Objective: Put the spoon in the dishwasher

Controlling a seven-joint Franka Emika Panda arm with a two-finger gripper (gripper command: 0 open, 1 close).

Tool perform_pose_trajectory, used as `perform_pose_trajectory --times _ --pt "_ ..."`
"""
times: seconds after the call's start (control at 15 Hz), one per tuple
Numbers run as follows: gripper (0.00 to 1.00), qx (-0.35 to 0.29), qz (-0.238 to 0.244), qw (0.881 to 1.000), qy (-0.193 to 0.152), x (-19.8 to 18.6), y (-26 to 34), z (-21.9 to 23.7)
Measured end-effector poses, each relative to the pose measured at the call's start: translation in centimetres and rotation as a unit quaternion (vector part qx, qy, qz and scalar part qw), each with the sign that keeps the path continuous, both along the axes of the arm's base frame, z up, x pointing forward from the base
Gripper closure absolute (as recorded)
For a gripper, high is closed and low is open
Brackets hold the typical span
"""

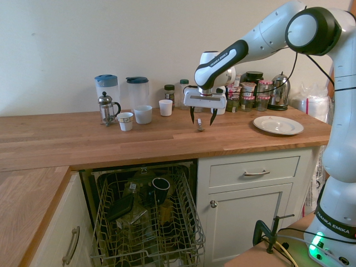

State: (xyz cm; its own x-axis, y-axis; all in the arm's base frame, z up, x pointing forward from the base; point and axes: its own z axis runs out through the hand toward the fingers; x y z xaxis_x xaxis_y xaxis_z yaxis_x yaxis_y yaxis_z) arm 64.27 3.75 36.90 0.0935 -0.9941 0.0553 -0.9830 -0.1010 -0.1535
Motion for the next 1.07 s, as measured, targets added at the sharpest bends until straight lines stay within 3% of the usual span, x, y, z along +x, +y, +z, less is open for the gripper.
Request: perform_pose_trajectory --times 0.4,0.8,0.87,1.07 --pt "0.00 -0.006 -0.051 0.999 -0.006 2.8 -0.9 -1.6" --pt "0.00 -0.006 -0.063 0.998 0.001 3.8 -2.0 -2.3" --pt "1.00 -0.006 -0.064 0.998 0.003 3.7 -2.1 -2.4" --pt "1.00 -0.008 -0.063 0.998 0.012 3.6 -2.0 -2.4"
